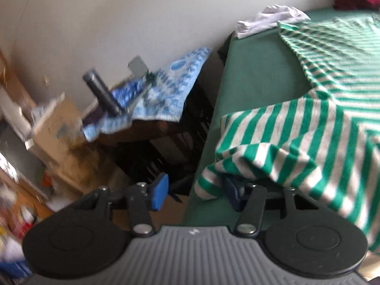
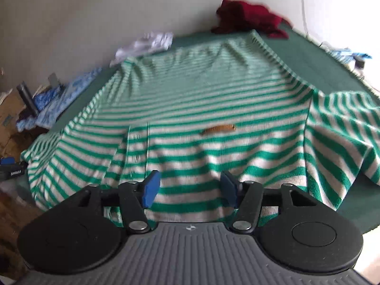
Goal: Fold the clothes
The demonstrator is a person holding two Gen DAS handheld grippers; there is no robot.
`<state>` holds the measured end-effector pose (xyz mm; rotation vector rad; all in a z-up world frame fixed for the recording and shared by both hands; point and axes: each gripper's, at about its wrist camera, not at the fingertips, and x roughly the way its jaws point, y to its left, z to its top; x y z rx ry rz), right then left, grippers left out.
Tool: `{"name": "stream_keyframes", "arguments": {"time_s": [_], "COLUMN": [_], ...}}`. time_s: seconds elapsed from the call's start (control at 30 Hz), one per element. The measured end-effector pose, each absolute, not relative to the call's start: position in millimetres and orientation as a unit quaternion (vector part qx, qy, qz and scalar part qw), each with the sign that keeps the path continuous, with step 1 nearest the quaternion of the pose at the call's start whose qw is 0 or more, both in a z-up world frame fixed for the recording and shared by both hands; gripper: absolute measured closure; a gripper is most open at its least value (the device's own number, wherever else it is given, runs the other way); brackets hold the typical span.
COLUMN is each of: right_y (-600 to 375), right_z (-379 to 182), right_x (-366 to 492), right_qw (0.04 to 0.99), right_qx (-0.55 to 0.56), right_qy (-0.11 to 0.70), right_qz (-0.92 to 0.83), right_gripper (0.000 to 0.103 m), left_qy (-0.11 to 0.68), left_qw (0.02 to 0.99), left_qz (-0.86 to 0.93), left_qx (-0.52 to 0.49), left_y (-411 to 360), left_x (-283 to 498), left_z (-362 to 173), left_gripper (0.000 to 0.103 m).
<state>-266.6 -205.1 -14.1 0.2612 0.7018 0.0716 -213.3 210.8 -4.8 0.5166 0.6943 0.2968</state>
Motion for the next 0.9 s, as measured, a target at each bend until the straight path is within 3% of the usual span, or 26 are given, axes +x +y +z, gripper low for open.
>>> {"name": "stream_keyframes", "arguments": {"time_s": [0.03,0.1,0.13,0.2,0.27,0.3,0.4,0.43,0.47,0.5,0.53,0.63,0.73,0.8,0.9], "right_y": [-203,-200,-199,-195,-188,-183,-169,-168,-170,-175,-178,-164,-137,-123,-105], "right_z": [-15,-18,-19,-20,-19,-19,-19,-18,-15,-10,-5,0,-37,-76,-126], "right_x": [-269,-271,-272,-272,-268,-265,-260,-261,-264,-272,-280,-314,-338,-349,-358], "right_qw": [0.931,0.931,0.931,0.93,0.932,0.934,0.94,0.94,0.939,0.939,0.941,0.948,0.919,0.891,0.882], "right_qx": [0.131,0.149,0.161,0.173,0.159,0.14,0.065,0.054,0.051,0.074,0.094,0.062,0.012,-0.013,-0.104], "right_qy": [0.338,0.331,0.328,0.323,0.325,0.327,0.332,0.334,0.334,0.328,0.32,0.311,0.393,0.451,0.449], "right_qz": [0.026,0.02,0.021,0.011,0.003,0.001,-0.034,-0.052,-0.065,-0.067,-0.064,-0.018,0.038,0.062,0.099], "right_gripper": [0.033,0.018,0.006,0.003,0.0,0.0,0.017,0.035,0.065,0.079,0.085,0.078,0.066,0.065,0.065], "left_qy": [0.332,0.325,0.323,0.32,0.32,0.315,0.295,0.294,0.3,0.307,0.314,0.343,0.378,0.402,0.437], "left_qw": [0.891,0.882,0.883,0.884,0.881,0.879,0.862,0.856,0.853,0.851,0.852,0.877,0.897,0.896,0.885], "left_qz": [0.147,0.149,0.145,0.139,0.148,0.155,0.186,0.196,0.207,0.22,0.231,0.223,0.172,0.129,0.059], "left_qx": [0.273,0.305,0.308,0.311,0.316,0.324,0.369,0.377,0.373,0.364,0.349,0.251,0.152,0.139,0.15], "left_y": [212,215,219,227,236,240,256,265,277,290,303,333,336,315,267], "left_x": [-212,-210,-211,-212,-208,-208,-210,-212,-216,-220,-225,-247,-273,-291,-320], "left_z": [-9,-15,-15,-15,-14,-15,-19,-19,-18,-16,-13,0,-3,-20,-47], "left_gripper": [0.054,0.055,0.055,0.053,0.042,0.029,0.027,0.028,0.029,0.03,0.031,0.028,0.027,0.025,0.025]}}
